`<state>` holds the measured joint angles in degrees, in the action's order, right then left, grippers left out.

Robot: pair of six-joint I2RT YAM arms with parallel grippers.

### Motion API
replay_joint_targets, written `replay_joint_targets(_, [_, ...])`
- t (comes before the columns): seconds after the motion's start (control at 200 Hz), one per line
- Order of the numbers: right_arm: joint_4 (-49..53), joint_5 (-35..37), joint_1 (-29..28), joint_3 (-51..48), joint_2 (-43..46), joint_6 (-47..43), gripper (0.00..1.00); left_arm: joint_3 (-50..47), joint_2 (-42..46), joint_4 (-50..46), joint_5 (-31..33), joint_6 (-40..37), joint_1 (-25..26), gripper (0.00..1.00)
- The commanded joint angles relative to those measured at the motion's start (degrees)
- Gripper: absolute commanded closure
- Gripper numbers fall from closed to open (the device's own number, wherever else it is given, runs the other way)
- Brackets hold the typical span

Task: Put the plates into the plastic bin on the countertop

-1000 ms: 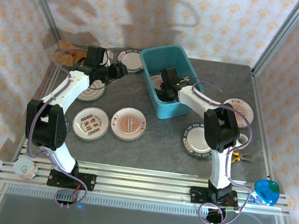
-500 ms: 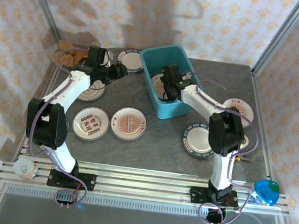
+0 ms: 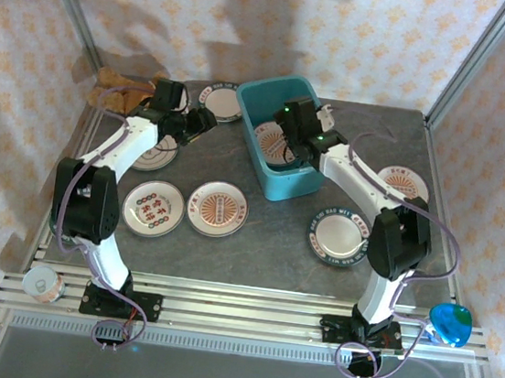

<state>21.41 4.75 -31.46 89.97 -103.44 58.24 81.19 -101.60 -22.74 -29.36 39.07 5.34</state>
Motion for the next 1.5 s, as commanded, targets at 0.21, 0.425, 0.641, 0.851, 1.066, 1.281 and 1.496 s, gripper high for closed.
replay_joint_targets(0.21, [-3.4, -1.3, -0.1, 0.7, 7.7, -17.9, 0.15, 5.6, -7.1, 4.6, 5.9, 11.2, 0.7, 0.35])
replay_joint_targets(0.425, [-4.5, -7.0, 3.5, 2.7, 8.5, -27.9, 0.17, 10.5, -14.8, 6.0, 7.6, 14.9, 1.4, 0.34])
replay_joint_targets(0.641, [-2.8, -11.3, 7.3, 5.5, 8.3, -36.0, 0.21, 13.4, -20.1, 10.3, 11.9, 19.6, 1.6, 0.33])
replay_joint_targets(0.851, [3.9, -10.6, 7.9, 10.9, 6.8, -42.7, 0.24, 21.9, -27.1, 11.8, 13.6, 21.0, 2.2, 0.32])
replay_joint_targets(1.066, [5.7, -10.3, 9.6, 11.2, 6.5, -42.1, 0.25, 33.2, -35.6, 7.4, 13.4, 22.3, 2.1, 0.33])
replay_joint_targets(1.281, [7.1, -9.4, 10.3, 10.6, 6.7, -42.2, 0.26, 33.9, -36.6, 6.0, 13.3, 23.9, 2.0, 0.33])
replay_joint_targets(1.496, [6.6, -10.7, 10.8, 10.1, 5.3, -41.1, 0.29, 28.8, -34.6, 8.0, 14.2, 25.3, 1.5, 0.33])
